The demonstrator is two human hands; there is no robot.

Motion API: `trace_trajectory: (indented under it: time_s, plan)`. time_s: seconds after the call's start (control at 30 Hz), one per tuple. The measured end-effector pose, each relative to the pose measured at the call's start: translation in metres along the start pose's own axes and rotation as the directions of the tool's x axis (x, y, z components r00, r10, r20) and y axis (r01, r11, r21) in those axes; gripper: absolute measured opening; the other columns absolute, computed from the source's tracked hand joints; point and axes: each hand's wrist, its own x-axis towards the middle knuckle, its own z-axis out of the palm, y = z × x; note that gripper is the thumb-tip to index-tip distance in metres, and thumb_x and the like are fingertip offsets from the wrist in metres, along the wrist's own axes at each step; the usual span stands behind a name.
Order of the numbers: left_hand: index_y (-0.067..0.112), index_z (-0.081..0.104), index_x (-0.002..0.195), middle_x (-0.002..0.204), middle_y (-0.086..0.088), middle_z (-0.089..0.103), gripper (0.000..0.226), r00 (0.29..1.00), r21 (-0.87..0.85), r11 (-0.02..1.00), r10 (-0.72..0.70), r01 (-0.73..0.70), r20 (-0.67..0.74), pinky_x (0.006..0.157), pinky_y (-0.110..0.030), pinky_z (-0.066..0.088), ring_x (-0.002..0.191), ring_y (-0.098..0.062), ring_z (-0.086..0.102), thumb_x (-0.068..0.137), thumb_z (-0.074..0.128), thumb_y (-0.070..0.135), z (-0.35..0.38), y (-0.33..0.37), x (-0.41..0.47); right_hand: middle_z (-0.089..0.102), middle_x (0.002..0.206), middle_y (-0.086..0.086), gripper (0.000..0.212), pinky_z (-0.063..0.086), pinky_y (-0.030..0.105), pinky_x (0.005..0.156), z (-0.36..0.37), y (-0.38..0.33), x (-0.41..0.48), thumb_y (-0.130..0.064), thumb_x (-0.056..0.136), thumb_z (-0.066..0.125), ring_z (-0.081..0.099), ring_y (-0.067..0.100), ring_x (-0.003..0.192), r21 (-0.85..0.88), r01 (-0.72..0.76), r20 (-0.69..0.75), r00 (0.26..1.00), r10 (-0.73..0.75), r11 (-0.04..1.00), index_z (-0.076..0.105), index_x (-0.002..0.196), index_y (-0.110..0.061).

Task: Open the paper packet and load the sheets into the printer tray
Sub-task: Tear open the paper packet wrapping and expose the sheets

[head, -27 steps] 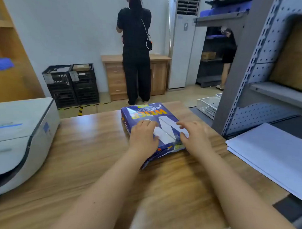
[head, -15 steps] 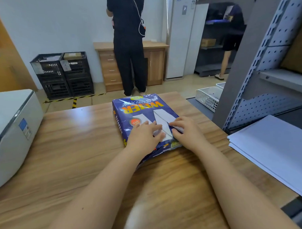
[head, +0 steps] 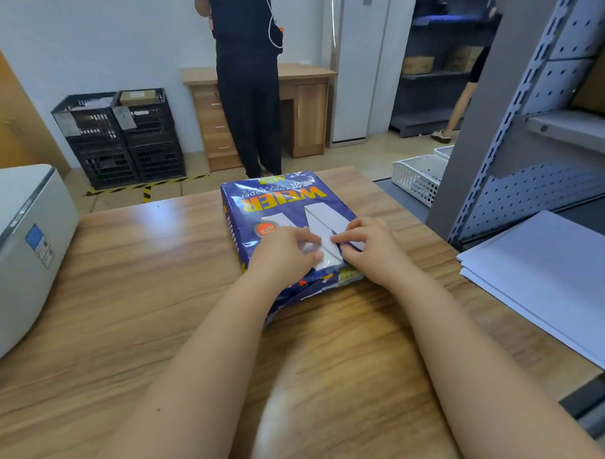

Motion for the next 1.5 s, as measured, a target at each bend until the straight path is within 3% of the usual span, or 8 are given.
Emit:
trace_trajectory:
  time_s: [0.17, 0.3, 0.47, 0.7, 0.8, 1.2, 1.33, 1.5]
  plan:
    - [0.035, 0.071, 0.082, 0.121, 0.012, 0.065, 0.003, 0.988, -0.109, 0.992, -0.071, 0.056, -0.137, 0.082, -0.024, 0.039, 0.108, -0.005, 0.048, 0.08, 0.072, 0.033, 0.007, 0.003, 0.005, 0.061, 0.084, -0.013, 0.019, 0.044, 0.047, 0.088, -0.004, -0.006, 0.012, -0.021, 0.074, 0.063, 0.045, 0.01, 0.092, -0.001, -0.021, 0.017, 1.0, 0.021, 1.0, 0.073, 0.075, -0.037]
    - [0.041, 0.061, 0.065, 0.107, 0.008, 0.069, 0.017, 0.985, -0.038, 0.997, -0.073, 0.068, -0.159, 0.086, -0.033, 0.046, 0.11, -0.017, 0.052, 0.078, 0.071, 0.04, 0.008, 0.0, 0.014, 0.06, 0.081, -0.01, 0.016, 0.04, 0.045, 0.089, -0.003, -0.008, 0.018, -0.021, 0.074, 0.06, 0.041, 0.011, 0.09, -0.002, -0.071, 0.037, 0.997, 0.071, 0.997, 0.069, 0.072, -0.034]
    - [0.033, 0.067, 0.088, 0.112, 0.009, 0.066, 0.015, 0.982, 0.195, 0.981, 0.023, 0.015, -0.19, 0.086, -0.034, 0.026, 0.11, -0.021, 0.045, 0.088, 0.059, 0.045, 0.011, 0.0, 0.016, 0.059, 0.08, -0.011, 0.009, 0.03, 0.041, 0.09, -0.002, -0.006, 0.019, -0.027, 0.077, 0.061, 0.04, 0.008, 0.091, 0.011, -0.063, 0.073, 0.995, 0.062, 0.998, 0.066, 0.074, -0.034]
    - [0.03, 0.066, 0.099, 0.127, 0.009, 0.055, 0.017, 0.985, 0.355, 0.931, 0.136, -0.089, -0.109, 0.096, -0.04, 0.028, 0.117, -0.022, 0.044, 0.095, 0.051, 0.037, 0.01, 0.001, 0.023, 0.057, 0.074, -0.014, 0.014, 0.022, 0.038, 0.09, 0.003, -0.014, 0.023, -0.039, 0.086, 0.062, 0.039, 0.009, 0.101, -0.091, -0.097, 0.076, 0.992, 0.104, 0.991, 0.066, 0.08, -0.027]
    - [0.032, 0.063, 0.097, 0.132, 0.007, 0.052, 0.015, 0.992, 0.332, 0.939, 0.112, -0.089, -0.051, 0.099, -0.041, 0.025, 0.121, -0.024, 0.041, 0.097, 0.048, 0.035, 0.008, 0.0, 0.024, 0.055, 0.081, -0.014, 0.013, 0.021, 0.04, 0.094, 0.007, -0.016, 0.023, -0.033, 0.092, 0.056, 0.037, 0.014, 0.107, -0.156, -0.088, 0.073, 0.992, 0.1, 0.984, 0.062, 0.083, -0.027]
    - [0.035, 0.055, 0.083, 0.126, 0.008, 0.055, 0.014, 0.989, 0.158, 0.978, 0.144, -0.139, -0.02, 0.098, -0.037, 0.022, 0.12, -0.02, 0.044, 0.095, 0.05, 0.031, -0.004, 0.001, 0.02, 0.059, 0.086, -0.009, 0.018, 0.018, 0.031, 0.09, -0.003, -0.012, 0.018, -0.023, 0.095, 0.051, 0.034, 0.008, 0.101, 0.093, -0.08, 0.101, 0.992, 0.071, 0.992, 0.055, 0.079, -0.029]
    - [0.032, 0.055, 0.087, 0.119, 0.005, 0.058, 0.011, 0.982, 0.193, 0.968, 0.178, -0.162, -0.067, 0.096, -0.039, 0.025, 0.115, -0.021, 0.045, 0.096, 0.05, 0.029, -0.001, 0.006, 0.017, 0.057, 0.088, -0.012, 0.018, 0.024, 0.041, 0.105, -0.007, -0.011, 0.016, -0.022, 0.095, 0.052, 0.037, 0.008, 0.099, 0.128, -0.063, 0.097, 0.994, 0.051, 0.99, 0.055, 0.079, -0.031]
    - [0.023, 0.06, 0.093, 0.101, 0.002, 0.057, 0.011, 0.976, 0.095, 0.972, 0.218, -0.215, -0.02, 0.093, -0.046, 0.04, 0.099, -0.025, 0.05, 0.097, 0.05, 0.023, -0.002, 0.011, 0.012, 0.056, 0.078, -0.017, 0.027, 0.032, 0.053, 0.103, -0.008, -0.009, 0.016, -0.019, 0.093, 0.053, 0.047, 0.014, 0.096, 0.186, -0.049, 0.094, 0.995, 0.032, 0.981, 0.052, 0.071, -0.034]
